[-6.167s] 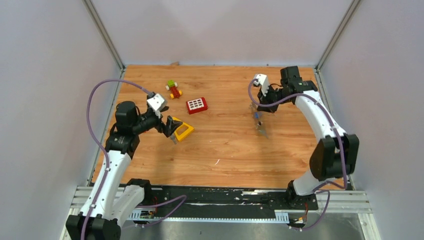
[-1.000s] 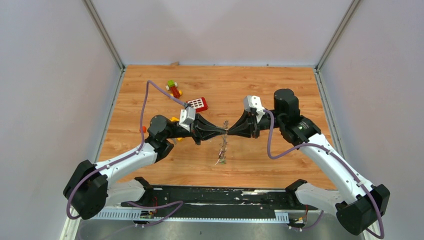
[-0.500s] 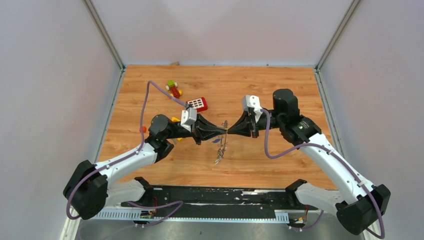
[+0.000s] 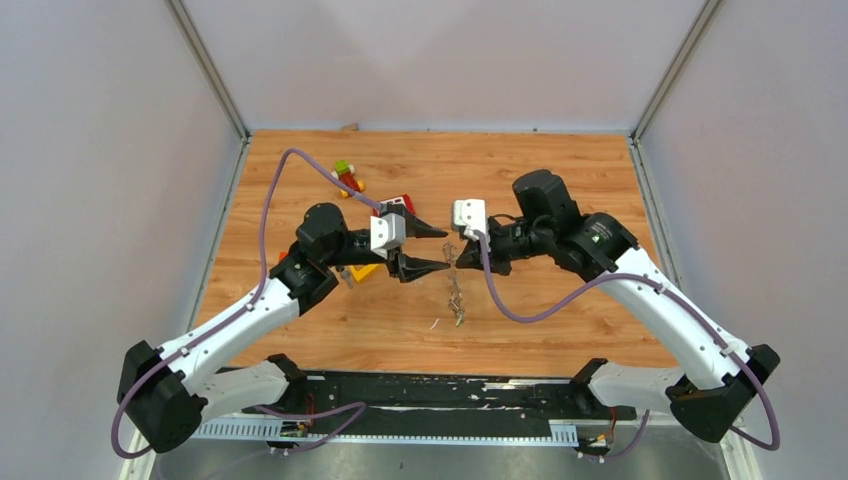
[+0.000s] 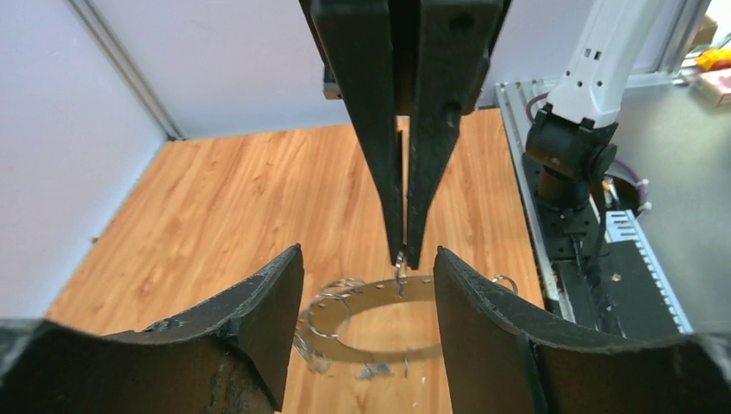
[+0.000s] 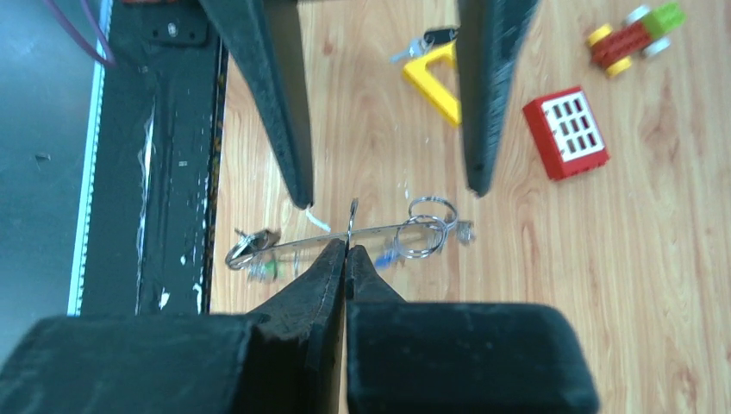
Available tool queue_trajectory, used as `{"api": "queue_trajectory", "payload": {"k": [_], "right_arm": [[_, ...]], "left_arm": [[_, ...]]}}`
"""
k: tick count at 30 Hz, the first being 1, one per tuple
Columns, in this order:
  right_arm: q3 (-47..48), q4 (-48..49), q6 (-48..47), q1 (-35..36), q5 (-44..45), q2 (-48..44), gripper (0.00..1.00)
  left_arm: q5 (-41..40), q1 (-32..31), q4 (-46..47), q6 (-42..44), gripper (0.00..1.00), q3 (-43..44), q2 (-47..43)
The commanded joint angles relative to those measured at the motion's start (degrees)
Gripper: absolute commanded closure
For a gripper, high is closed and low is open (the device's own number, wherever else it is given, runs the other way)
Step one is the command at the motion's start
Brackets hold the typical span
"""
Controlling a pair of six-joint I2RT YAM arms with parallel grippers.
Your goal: Put the keys on the keyring
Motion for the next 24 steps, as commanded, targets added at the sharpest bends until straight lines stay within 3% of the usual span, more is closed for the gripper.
{"api": "queue_trajectory", "payload": {"k": [1,6,17,24], "right_arm": [[3.57,-6.32,-2.83,2.99,9.26,0.72,1.0],[4.83,-7.28,-2.05,4.08,10.68,1.37,1.0],[5.11,-5.52,-0.77,4.19,9.0,2.04,1.0],[4.59,-4.8,-0.53,4.23,8.33,2.45,1.0]], "left_arm": [[-0.29,-0.34,-8.83,7.71,0.38,3.21,-1.15],[0.02,-0.41,-8.37,7.21,0.49,3.71,0.36],[3.42,-1.6,-5.28,5.9,0.51,2.59,3.3],[3.63,-2.35,-4.02,4.87,0.62,2.63,4.85]]}}
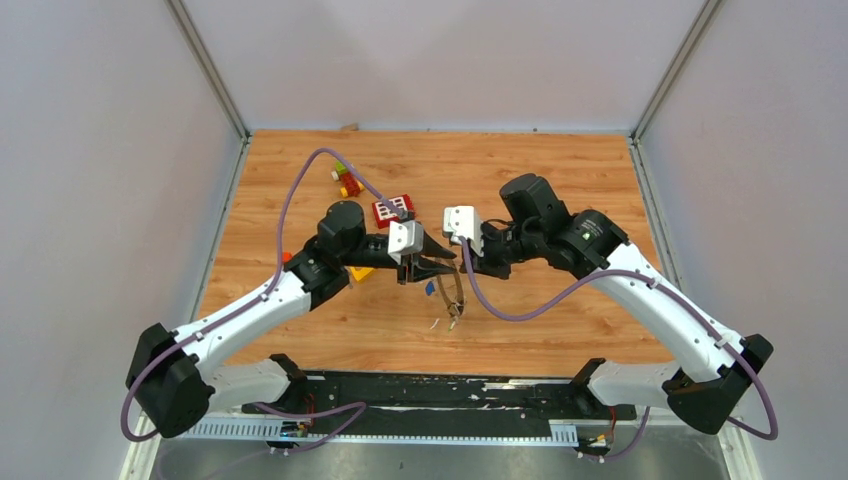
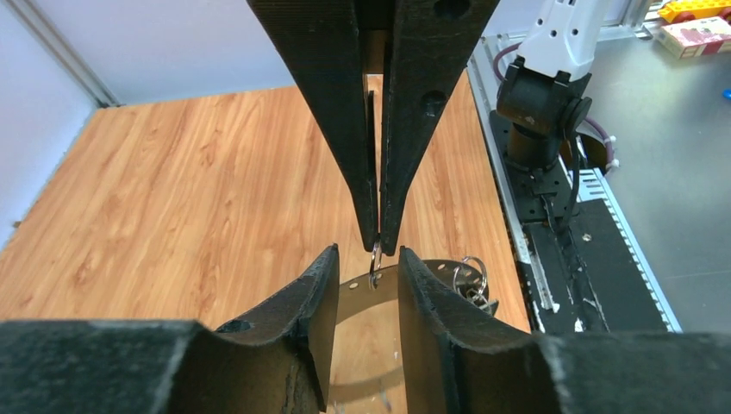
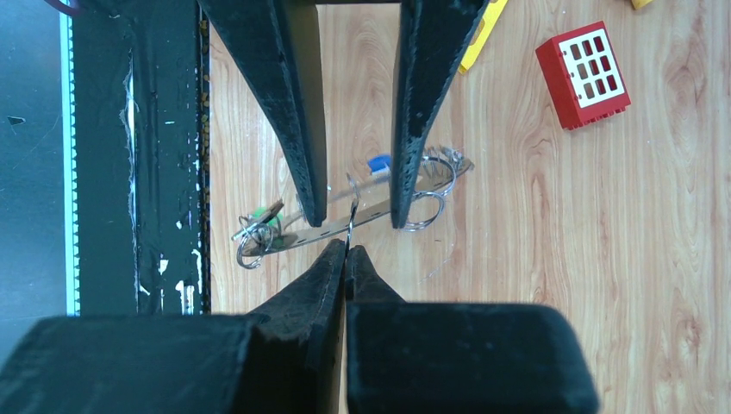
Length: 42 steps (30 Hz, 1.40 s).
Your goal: Put the keys on the keyring
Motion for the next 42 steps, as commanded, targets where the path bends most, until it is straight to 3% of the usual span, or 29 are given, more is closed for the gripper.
{"api": "queue_trajectory", "payload": {"k": [1,8,15,20,25,28,34,42], "right_arm": [[2.12,2.95,0.6,0.31,-1.33,-0.24,1.0],[1.96,3.36,0.75,0.32,-1.37,-0.09,1.0],[-0.35,5.47,0.66,0.25,-0.54,-1.15,1.0],[-4.4,11.49,0.95,0.23,0.17,-6.2,0.9],[-9.32,18.0,1.22,-0.54,-3.43,-11.01,0.75],[-11.61,20.78,1.6,-1.38,-5.08,-12.75,0.69],[-13.58,22.83,1.69,-2.41,-7.86,-14.43,0.69],[-14.22,24.34,2.3,-2.9,-9.9,-14.91,0.77]], "left_arm": [[1.04,-0.77,2.85,-0.11,0.64,0.81,0.92],[0.93,-1.16,2.99,0.24,0.76,0.37,1.47],[-0.03,-1.22,5.93,-1.45,1.0,-1.04,0.76],[-4.26,-0.66,18.46,-11.63,1.0,-5.83,-1.45],[-4.37,1.06,41.63,-28.91,1.0,-12.22,-0.57],[-4.89,1.23,51.01,-34.24,1.0,-14.42,0.47],[-6.02,1.23,59.31,-39.08,1.0,-16.36,2.15],[-5.07,1.24,62.87,-39.97,1.0,-17.27,3.11]]}}
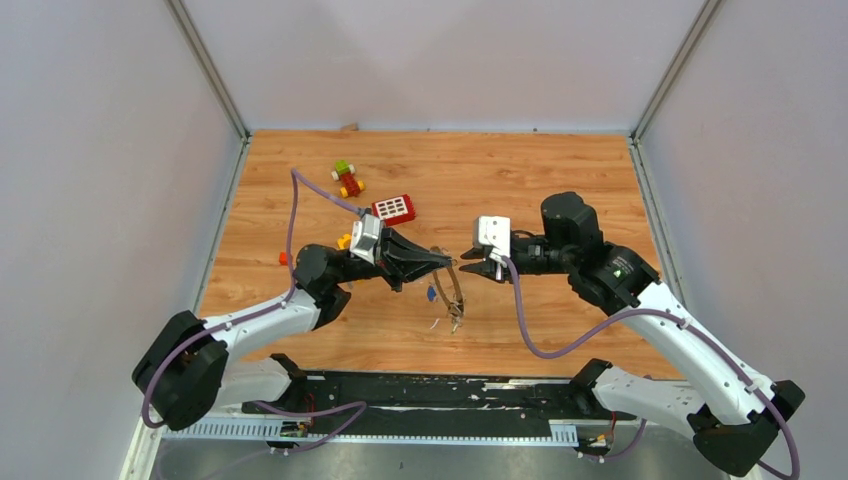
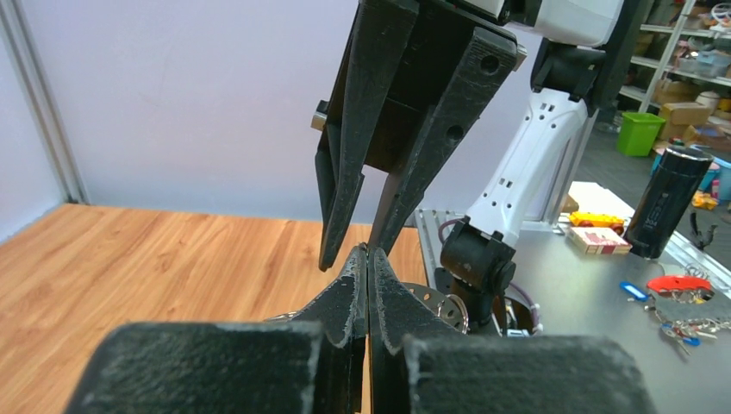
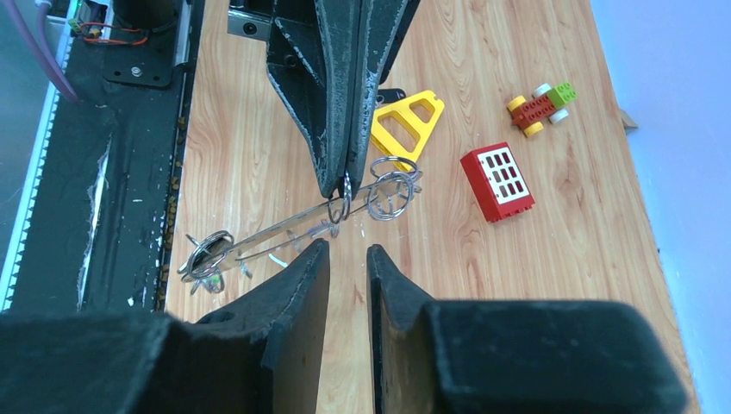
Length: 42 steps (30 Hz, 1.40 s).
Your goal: Put the keys on the keyring
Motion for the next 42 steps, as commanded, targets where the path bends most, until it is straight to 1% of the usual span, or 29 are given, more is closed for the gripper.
{"api": "queue_trajectory", "payload": {"k": [1,11,21,24,30,37,42], "right_arm": [[0.54,3.22,1.03,-0.36,-3.87,-1.12,0.77],[1.99,2.03,1.88,-0.46,-8.88,0.53,0.75],[3.33,2.39,2.97,-0.42,-7.3,2.07,0.77],[3.42,2.48,3.13,-0.4,-6.75,2.26,0.79],[3.94,2.44,3.54,-0.45,-6.99,2.67,0.88],[4.3,2.44,3.71,-0.42,-7.18,3.38,1.0],[4.35,2.66,4.21,-0.4,-6.2,3.47,1.0]], "left_arm": [[-0.43,0.14,6.81,-1.06,1.0,0.18,0.13],[-0.2,0.06,6.37,-0.16,1.0,0.1,0.7],[1.17,-0.29,6.06,0.55,1.0,-0.09,1.15],[1.37,-0.43,5.8,0.97,1.0,-0.1,1.26],[1.67,-0.72,5.12,1.93,1.0,-0.14,1.6],[1.79,-0.95,5.02,2.36,1.0,-0.28,2.02],[1.8,-0.91,4.82,2.89,1.0,-0.41,2.02]]}}
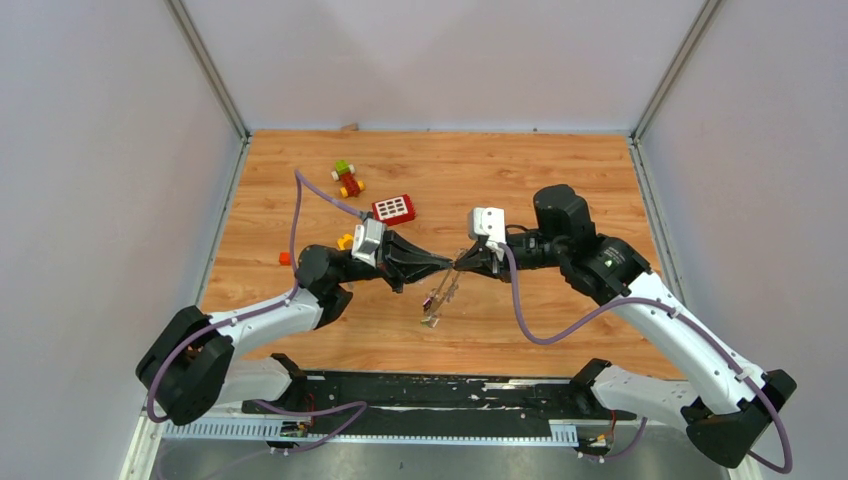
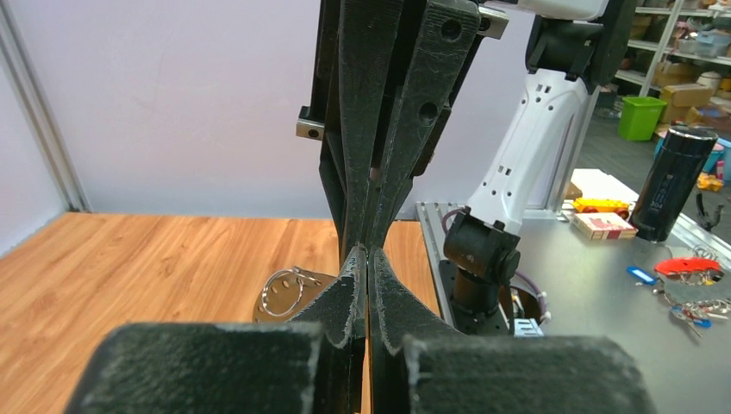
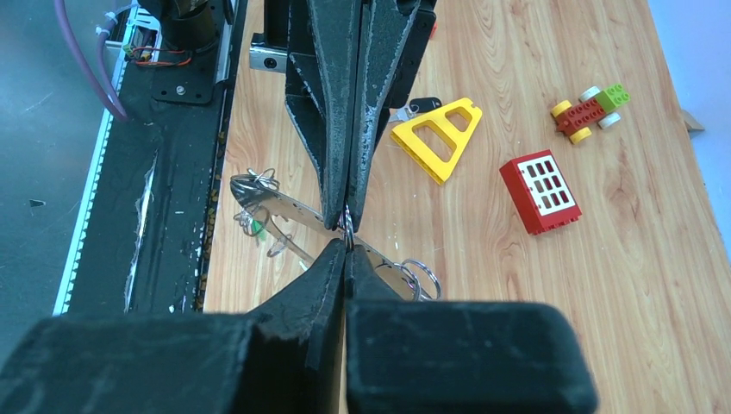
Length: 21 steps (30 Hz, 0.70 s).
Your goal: Put the keys on the keyring
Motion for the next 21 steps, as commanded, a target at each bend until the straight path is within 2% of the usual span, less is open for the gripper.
{"api": "queue_trajectory", "payload": {"k": [1,11,18,21], "right_arm": [[2.58,2.86,0.84,0.37,-0.54,0.18,0.99],[2.14,3.14,1.09,0.39,1.58,0.05,0.86],[2.23,3.12,1.2,0.41,1.47,-0.01,0.85],[2.26,2.96,1.24,0.43,0.02,-0.06,0.89]], "left_arm": [[-0.08,-0.82,1.82,1.43,1.0,-0.11,0.13],[0.52,-0.91,2.19,1.26,1.0,-0.27,-0.03],[0.61,-0.87,2.33,1.15,1.0,-0.27,0.0],[0.6,-0.91,2.31,1.23,1.0,-0.28,0.07]]}}
